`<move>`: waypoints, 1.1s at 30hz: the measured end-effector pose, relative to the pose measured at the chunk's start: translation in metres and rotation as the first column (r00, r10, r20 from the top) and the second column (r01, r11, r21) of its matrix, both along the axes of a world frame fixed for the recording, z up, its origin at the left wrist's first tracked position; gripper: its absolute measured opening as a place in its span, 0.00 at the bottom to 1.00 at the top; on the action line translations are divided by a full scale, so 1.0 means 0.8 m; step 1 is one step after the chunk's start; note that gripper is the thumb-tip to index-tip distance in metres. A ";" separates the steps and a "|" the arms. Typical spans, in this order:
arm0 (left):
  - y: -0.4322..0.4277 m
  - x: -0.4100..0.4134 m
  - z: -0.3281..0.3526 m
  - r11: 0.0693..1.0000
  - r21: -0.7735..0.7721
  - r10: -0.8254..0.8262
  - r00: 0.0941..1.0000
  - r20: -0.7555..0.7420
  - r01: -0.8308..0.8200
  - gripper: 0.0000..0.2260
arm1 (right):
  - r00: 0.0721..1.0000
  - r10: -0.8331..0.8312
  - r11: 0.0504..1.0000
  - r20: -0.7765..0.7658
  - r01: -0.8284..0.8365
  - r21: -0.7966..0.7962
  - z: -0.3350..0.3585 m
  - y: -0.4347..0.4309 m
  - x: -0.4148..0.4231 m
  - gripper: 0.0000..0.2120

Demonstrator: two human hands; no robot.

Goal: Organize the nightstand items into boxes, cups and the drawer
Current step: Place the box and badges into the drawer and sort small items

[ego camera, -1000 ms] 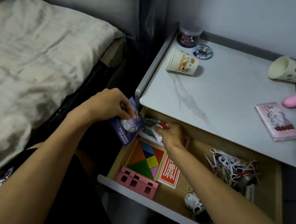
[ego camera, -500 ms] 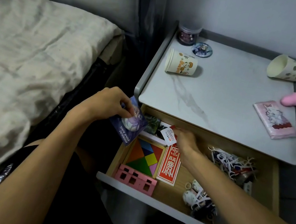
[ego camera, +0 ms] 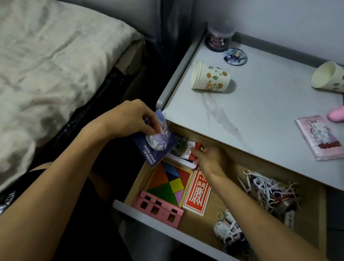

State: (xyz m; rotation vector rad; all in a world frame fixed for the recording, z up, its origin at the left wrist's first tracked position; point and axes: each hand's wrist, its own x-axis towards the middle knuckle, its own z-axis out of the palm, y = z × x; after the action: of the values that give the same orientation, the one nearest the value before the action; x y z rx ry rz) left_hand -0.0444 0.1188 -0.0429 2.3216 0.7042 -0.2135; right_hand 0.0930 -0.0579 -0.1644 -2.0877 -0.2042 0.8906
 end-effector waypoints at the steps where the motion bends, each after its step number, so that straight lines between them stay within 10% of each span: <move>1: 0.000 0.001 0.000 1.000 -0.006 -0.002 1.000 0.003 0.002 0.05 | 0.999 0.027 0.999 0.035 -0.026 -0.018 0.000 0.002 0.000 0.14; 8: 0.000 0.003 -0.006 0.997 -0.079 0.022 0.999 0.041 -0.019 0.07 | 0.972 0.134 0.989 0.195 -0.117 -0.095 0.013 -0.001 -0.010 0.17; 15: -0.023 0.018 -0.010 0.925 -0.366 0.131 0.989 0.070 -0.097 0.19 | 0.885 0.168 0.883 -0.434 0.060 0.465 0.080 -0.041 -0.046 0.17; 20: -0.050 0.027 -0.003 0.845 -0.523 0.152 0.988 0.037 -0.111 0.22 | 0.901 0.157 0.872 -0.405 0.066 0.485 0.104 -0.054 -0.035 0.13; 26: -0.061 0.063 -0.020 0.980 -0.122 0.188 0.945 0.268 -0.160 0.14 | 0.933 0.243 0.905 -0.266 -0.120 0.409 0.107 -0.095 0.003 0.11; 33: -0.073 0.115 -0.011 0.975 -0.098 0.223 0.870 0.439 -0.201 0.18 | 0.906 0.275 0.950 -0.322 -0.204 0.237 0.068 -0.122 0.022 0.04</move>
State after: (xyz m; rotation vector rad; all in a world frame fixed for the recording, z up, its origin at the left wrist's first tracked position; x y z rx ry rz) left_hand 0.0474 0.0602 -0.0515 2.1117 0.6965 0.3931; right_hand 0.1110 -0.1551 -0.1100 -1.7062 -0.3505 1.3217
